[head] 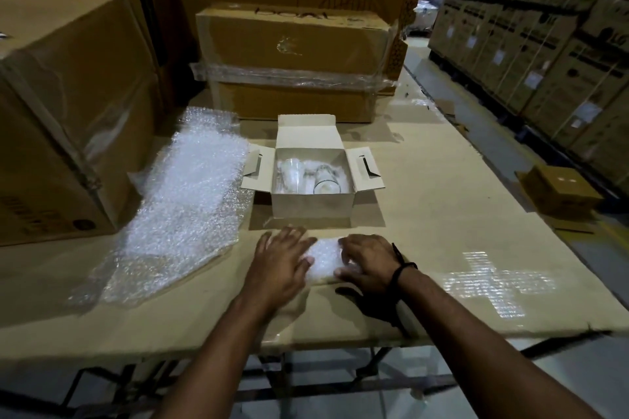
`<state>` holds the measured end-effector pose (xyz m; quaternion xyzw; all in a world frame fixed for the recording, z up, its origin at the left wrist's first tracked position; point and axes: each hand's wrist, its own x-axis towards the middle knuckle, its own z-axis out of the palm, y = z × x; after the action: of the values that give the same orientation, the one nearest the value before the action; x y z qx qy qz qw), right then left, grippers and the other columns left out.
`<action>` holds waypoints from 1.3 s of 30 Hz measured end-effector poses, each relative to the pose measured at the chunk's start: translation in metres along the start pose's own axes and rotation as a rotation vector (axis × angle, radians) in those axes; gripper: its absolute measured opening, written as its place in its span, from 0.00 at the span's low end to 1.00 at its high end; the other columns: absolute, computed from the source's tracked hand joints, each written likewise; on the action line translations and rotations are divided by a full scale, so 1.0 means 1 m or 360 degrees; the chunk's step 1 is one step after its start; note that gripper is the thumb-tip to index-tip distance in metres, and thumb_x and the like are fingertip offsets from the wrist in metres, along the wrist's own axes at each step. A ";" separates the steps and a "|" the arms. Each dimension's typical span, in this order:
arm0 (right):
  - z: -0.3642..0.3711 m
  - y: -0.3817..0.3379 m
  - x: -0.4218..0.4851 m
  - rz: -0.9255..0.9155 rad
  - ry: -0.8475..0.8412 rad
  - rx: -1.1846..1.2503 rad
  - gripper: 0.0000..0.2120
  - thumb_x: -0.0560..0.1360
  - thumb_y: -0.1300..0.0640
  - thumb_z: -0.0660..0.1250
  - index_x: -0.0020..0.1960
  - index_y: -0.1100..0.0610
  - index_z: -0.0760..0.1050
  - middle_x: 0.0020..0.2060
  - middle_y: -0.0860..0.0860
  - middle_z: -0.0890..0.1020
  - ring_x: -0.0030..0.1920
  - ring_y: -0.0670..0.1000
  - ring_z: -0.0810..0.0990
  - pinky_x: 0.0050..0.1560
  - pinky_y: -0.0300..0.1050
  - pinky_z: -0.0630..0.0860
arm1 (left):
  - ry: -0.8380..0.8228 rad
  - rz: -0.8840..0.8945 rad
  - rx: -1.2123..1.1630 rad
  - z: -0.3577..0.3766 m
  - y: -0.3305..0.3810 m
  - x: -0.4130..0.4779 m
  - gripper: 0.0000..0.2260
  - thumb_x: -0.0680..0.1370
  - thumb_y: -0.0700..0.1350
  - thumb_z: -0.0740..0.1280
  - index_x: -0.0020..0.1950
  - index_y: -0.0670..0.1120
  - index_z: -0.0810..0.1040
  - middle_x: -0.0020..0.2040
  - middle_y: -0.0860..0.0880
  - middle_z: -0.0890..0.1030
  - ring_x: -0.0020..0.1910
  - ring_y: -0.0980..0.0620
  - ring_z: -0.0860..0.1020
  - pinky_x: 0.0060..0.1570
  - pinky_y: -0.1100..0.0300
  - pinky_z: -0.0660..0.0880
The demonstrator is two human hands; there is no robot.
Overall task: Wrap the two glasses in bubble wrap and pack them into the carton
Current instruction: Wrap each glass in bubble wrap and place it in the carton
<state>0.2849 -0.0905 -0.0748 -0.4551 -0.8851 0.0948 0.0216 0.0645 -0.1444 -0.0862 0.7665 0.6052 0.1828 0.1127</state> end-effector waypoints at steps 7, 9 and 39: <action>0.016 -0.010 0.011 0.0171 -0.0242 -0.0076 0.44 0.68 0.28 0.32 0.78 0.48 0.50 0.78 0.47 0.51 0.77 0.48 0.48 0.74 0.50 0.44 | -0.0542 -0.0010 0.0341 0.004 -0.015 0.003 0.32 0.76 0.66 0.37 0.79 0.60 0.48 0.80 0.57 0.47 0.79 0.55 0.44 0.73 0.40 0.37; 0.021 -0.010 0.009 0.0195 -0.0289 -0.0091 0.36 0.74 0.34 0.40 0.78 0.48 0.46 0.78 0.47 0.48 0.77 0.47 0.45 0.74 0.50 0.40 | -0.0595 -0.0026 0.0344 -0.002 -0.018 0.005 0.27 0.81 0.63 0.46 0.80 0.58 0.48 0.80 0.56 0.46 0.79 0.55 0.44 0.73 0.41 0.37; -0.022 -0.004 0.005 0.0440 0.0183 0.0230 0.15 0.70 0.63 0.67 0.55 0.54 0.79 0.49 0.54 0.84 0.50 0.58 0.80 0.48 0.47 0.76 | 0.0266 0.0125 -0.0303 -0.042 -0.057 0.017 0.15 0.74 0.40 0.73 0.59 0.49 0.81 0.53 0.47 0.83 0.48 0.45 0.80 0.47 0.58 0.74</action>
<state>0.2820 -0.0856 -0.0526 -0.5745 -0.8022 0.1341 0.0916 -0.0001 -0.1160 -0.0677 0.7576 0.5619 0.3069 0.1271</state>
